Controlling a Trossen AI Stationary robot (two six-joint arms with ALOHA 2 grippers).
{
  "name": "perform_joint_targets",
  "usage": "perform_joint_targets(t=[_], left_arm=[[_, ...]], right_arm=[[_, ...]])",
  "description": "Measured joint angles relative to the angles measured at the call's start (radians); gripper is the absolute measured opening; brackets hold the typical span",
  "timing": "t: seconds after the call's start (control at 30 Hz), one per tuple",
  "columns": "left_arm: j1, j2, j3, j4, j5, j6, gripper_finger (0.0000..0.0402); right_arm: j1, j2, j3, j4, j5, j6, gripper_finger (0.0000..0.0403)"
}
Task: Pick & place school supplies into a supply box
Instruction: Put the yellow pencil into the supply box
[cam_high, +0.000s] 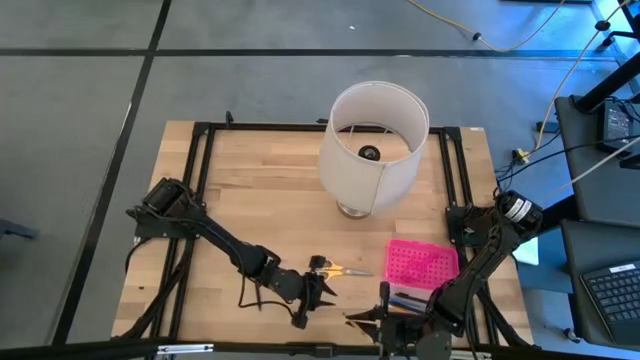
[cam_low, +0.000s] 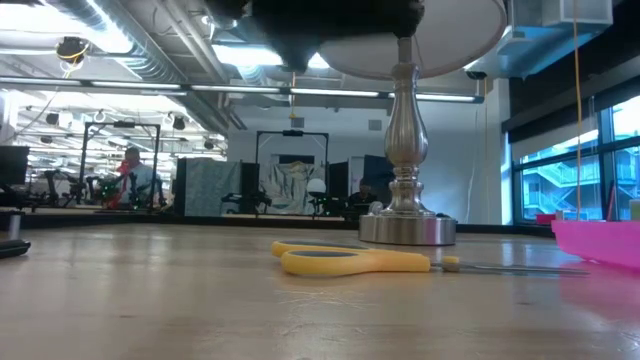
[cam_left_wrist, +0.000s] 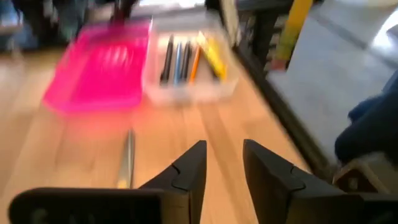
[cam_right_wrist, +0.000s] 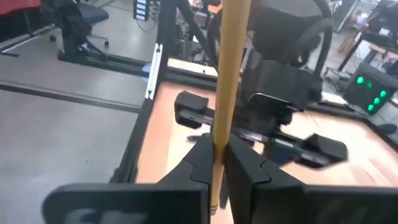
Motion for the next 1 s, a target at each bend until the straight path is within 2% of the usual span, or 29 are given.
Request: perform_joint_targets(t=[0.17, 0.4, 0.5, 0.67, 0.83, 1.0], left_arm=[[0.000, -0.032, 0.000, -0.192, -0.005, -0.135, 0.0110], [0.000, -0.044, -0.001, -0.335, -0.001, -0.296, 0.0107], [-0.001, -0.044, -0.001, -0.354, 0.031, -0.331, 0.0106], [-0.001, -0.044, -0.001, -0.364, 0.120, -0.392, 0.0110], [-0.001, -0.044, -0.001, -0.385, 0.187, -0.469, 0.0110], [-0.001, -0.044, 0.000, -0.455, 0.234, -0.544, 0.0106]], right_arm=[[0.012, 0.000, 0.000, -0.164, -0.028, 0.188, 0.0026], [0.020, -0.043, 0.000, -0.669, -0.341, 0.812, 0.0027], [0.019, -0.057, 0.000, -0.836, -0.471, 0.988, 0.0027], [0.019, -0.072, 0.000, -0.944, -0.711, 1.124, 0.0031], [0.019, -0.073, -0.007, -0.971, -0.896, 1.222, 0.0029], [0.019, -0.072, -0.029, -1.068, -0.970, 1.298, 0.0029]])
